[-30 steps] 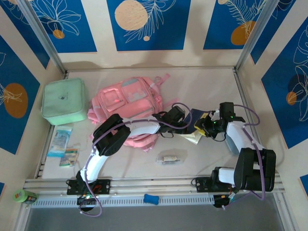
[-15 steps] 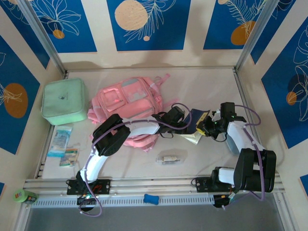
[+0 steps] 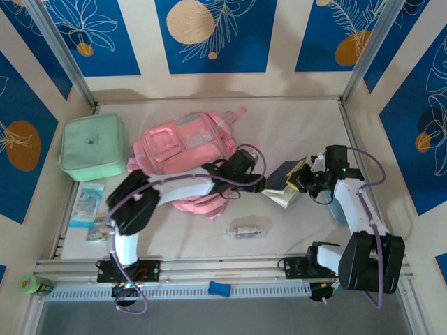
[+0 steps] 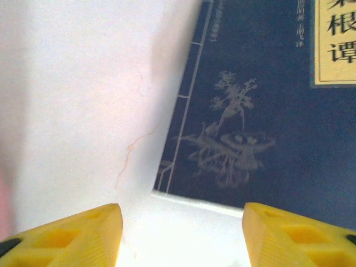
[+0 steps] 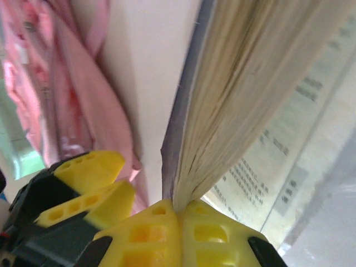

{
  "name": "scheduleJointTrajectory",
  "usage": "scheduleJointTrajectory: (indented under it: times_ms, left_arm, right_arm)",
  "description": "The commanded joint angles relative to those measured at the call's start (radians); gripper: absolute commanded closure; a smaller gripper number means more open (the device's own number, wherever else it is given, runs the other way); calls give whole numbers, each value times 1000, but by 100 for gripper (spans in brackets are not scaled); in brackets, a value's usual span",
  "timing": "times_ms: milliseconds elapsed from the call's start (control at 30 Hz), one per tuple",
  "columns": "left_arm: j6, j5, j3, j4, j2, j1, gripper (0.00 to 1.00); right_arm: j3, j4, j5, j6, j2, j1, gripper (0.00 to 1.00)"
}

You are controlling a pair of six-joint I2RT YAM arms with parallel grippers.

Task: Pack the student bag
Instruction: Pick up the book from the middle-right of the table, then pass the book.

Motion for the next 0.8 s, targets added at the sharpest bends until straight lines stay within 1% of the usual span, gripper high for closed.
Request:
scheduleJointTrajectory:
  times_ms: [0,67,133,200,267,333,433,500,600,667,767]
  left_arm:
    - [-74,45,-116,85,-164,67,35]
    - [-143,127,-212,178,-250,118,30]
    - [-188,157,-314,292,-354,143,24]
    - [-208,167,-354,311,-413,165,18]
    - [-222,199,-370,309,-449,189,16]
    - [-259,217,-390,333,-484,209,13]
    - [-299,228,-424,435,-522,218,9]
    - [-300,251,-424,483,-522,221,6]
    - [-317,263,-410,467,-514,228,5]
    - [-327,268,-416,482,-515,232,6]
    - [-315,272,-401,449,-519,237,6]
  right_arm:
    - [77,-50,-96,-4,-61,13,100]
    - [97,-36,-156,1,-94,23,100]
    - [117,-23,-201,12,-119,44,100]
    - [148,-22,-227,13,-122,77,100]
    - [165,10,-265,23,-123,113,100]
    - [170,56,-276,48,-123,150,100]
    - [185,113,-284,67,-110,212,100]
    - [193,152,-299,72,-100,252,100]
    - [190,220,-316,103,-98,297,100]
    - [195,252,-333,119,-92,311,100]
    - [191,306,-339,128,-88,341,100]
